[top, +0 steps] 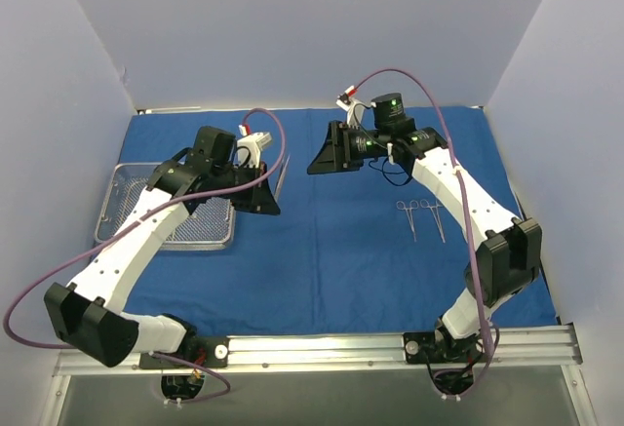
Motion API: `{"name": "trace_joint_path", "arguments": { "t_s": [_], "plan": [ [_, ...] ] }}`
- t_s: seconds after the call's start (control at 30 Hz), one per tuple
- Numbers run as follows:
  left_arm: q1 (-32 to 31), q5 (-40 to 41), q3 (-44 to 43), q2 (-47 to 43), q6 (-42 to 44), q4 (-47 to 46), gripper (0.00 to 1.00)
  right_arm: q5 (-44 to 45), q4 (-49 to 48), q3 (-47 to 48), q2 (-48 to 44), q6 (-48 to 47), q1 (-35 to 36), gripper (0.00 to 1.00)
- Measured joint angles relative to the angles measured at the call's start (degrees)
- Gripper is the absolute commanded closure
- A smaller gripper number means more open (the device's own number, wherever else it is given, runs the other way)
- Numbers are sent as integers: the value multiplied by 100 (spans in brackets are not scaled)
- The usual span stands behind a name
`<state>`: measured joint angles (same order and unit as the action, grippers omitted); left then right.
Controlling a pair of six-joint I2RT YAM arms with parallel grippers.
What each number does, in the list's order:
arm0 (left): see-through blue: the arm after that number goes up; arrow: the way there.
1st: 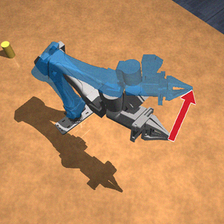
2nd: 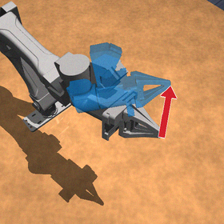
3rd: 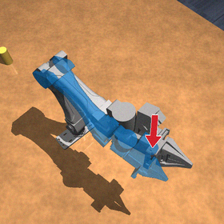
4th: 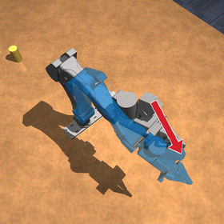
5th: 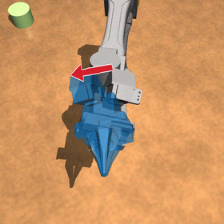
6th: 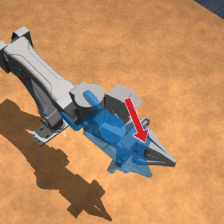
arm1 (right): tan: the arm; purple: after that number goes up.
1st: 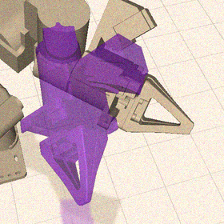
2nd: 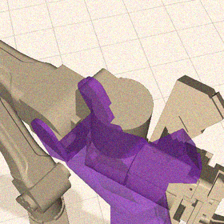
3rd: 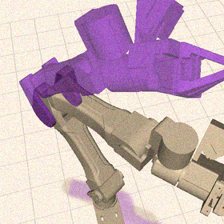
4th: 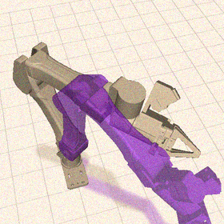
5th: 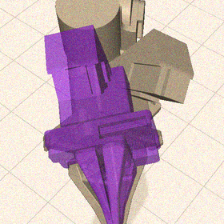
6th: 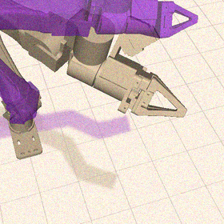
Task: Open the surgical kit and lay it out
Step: Place the medical item in the surgical kit.
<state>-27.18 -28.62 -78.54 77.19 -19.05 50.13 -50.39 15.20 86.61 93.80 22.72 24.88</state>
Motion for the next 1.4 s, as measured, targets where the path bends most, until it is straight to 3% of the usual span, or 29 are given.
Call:
{"name": "trace_joint_path", "arguments": {
  "t_s": [0.23,0.4,0.6,0.93,1.03,1.17,1.4],
  "plan": [
    [-20,229,0,-234,122,203,98,20,243,9,-28,-17,109,48],
    [-26,426,-105,-103,205,310,98,236,769,490,-11,-111,120,44],
    [-81,-299,-323,44,608,380,98,-164,953,988,-13,-741,120,41],
    [-212,-1910,-26,57,566,216,98,-114,1215,839,-468,-1696,227,43],
    [-212,-2605,310,57,0,-367,98,155,1314,839,-796,-2015,507,48],
    [-208,-3318,684,68,-1161,-1392,98,782,1375,837,-1084,-2262,778,47],
    [-76,-3847,2013,192,-5619,-5875,98,2345,1340,404,-1665,-2664,1016,47]
  ]
}}
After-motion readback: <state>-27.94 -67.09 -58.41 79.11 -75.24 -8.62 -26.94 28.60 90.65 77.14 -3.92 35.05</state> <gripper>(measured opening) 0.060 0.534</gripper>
